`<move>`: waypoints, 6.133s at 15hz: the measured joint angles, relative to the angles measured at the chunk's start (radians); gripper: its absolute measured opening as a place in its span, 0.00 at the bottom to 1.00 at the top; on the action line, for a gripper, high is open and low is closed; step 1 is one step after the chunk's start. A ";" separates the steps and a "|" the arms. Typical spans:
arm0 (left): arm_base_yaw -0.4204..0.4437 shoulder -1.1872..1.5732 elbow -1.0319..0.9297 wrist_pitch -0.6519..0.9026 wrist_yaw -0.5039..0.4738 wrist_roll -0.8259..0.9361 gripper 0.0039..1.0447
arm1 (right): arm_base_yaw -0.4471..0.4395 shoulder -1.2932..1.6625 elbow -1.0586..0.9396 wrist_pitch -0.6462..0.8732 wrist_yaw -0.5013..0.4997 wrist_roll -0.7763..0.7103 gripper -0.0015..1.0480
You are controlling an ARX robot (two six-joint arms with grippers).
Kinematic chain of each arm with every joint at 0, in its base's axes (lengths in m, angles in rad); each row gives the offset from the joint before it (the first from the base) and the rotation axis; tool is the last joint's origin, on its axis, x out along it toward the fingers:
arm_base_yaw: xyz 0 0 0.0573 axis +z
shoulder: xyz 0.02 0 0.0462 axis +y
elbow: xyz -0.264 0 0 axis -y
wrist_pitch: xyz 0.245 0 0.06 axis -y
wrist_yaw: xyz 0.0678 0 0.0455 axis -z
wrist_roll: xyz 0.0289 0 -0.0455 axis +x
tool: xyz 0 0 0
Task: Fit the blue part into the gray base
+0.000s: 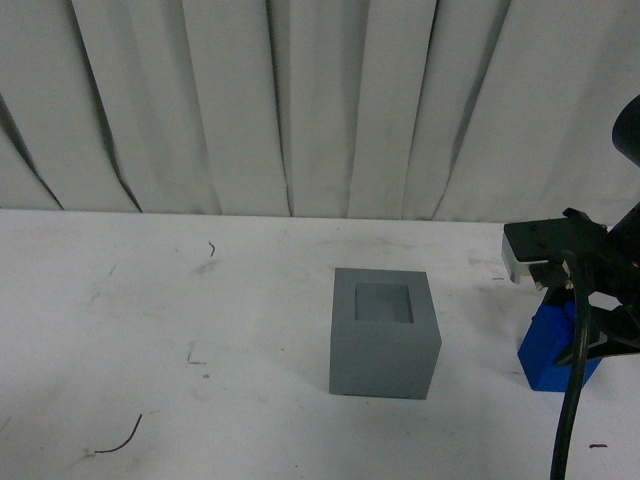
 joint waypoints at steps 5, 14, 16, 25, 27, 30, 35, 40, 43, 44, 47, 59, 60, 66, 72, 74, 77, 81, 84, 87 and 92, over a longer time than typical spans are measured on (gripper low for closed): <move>0.000 0.000 0.000 0.000 0.000 0.000 0.94 | 0.000 -0.108 0.060 -0.142 -0.030 0.006 0.45; 0.000 0.000 0.000 0.000 0.000 0.000 0.94 | 0.179 -0.192 0.148 -0.261 -0.119 0.069 0.45; 0.000 0.000 0.000 0.000 0.000 0.000 0.94 | 0.221 -0.190 0.148 -0.244 -0.119 0.094 0.45; 0.000 0.000 0.000 0.000 0.000 0.000 0.94 | 0.325 -0.036 0.303 -0.237 -0.096 0.189 0.45; 0.000 0.000 0.000 0.000 0.000 0.000 0.94 | 0.329 -0.003 0.340 -0.241 -0.082 0.200 0.45; 0.000 0.000 0.000 0.000 0.000 0.000 0.94 | 0.335 0.031 0.362 -0.230 -0.074 0.213 0.45; 0.000 0.000 0.000 0.000 0.000 0.000 0.94 | 0.334 0.049 0.382 -0.225 -0.057 0.240 0.45; 0.000 0.000 0.000 0.000 0.000 0.000 0.94 | 0.333 0.049 0.382 -0.230 -0.019 0.252 0.45; 0.000 0.000 0.000 0.000 0.000 0.000 0.94 | 0.332 0.049 0.363 -0.207 -0.011 0.255 0.45; 0.000 0.000 0.000 0.000 0.000 0.000 0.94 | 0.332 0.049 0.355 -0.199 -0.011 0.256 0.45; 0.000 0.000 0.000 0.000 0.000 0.000 0.94 | 0.333 0.049 0.351 -0.188 0.008 0.252 0.57; 0.000 0.000 0.000 0.000 0.000 0.000 0.94 | 0.274 -0.166 0.277 -0.141 -0.181 0.304 0.94; 0.000 0.000 0.000 0.000 0.000 0.000 0.94 | 0.264 -0.191 0.252 -0.133 -0.209 0.304 0.94; 0.000 0.000 0.000 0.000 0.000 0.000 0.94 | 0.135 -0.534 -0.089 0.377 -0.441 0.491 0.94; 0.000 0.000 0.000 0.000 0.000 0.000 0.94 | 0.055 -1.196 -0.936 1.221 0.356 1.349 0.46; 0.000 0.000 0.000 0.000 0.000 0.000 0.94 | -0.018 -1.442 -1.173 1.144 0.333 1.454 0.22; 0.000 0.000 0.000 0.000 0.000 0.000 0.94 | -0.006 -1.772 -1.418 1.103 0.317 1.483 0.02; 0.000 0.000 0.000 0.000 0.000 0.000 0.94 | -0.006 -1.865 -1.471 1.067 0.318 1.486 0.02; 0.000 0.000 0.000 0.000 0.000 0.000 0.94 | -0.006 -1.928 -1.498 1.028 0.318 1.486 0.02; 0.000 0.000 0.000 0.000 0.000 0.000 0.94 | -0.006 -1.987 -1.533 1.028 0.318 1.486 0.02; 0.000 0.000 0.000 0.000 0.000 0.000 0.94 | -0.006 -2.206 -1.538 0.800 0.318 1.486 0.02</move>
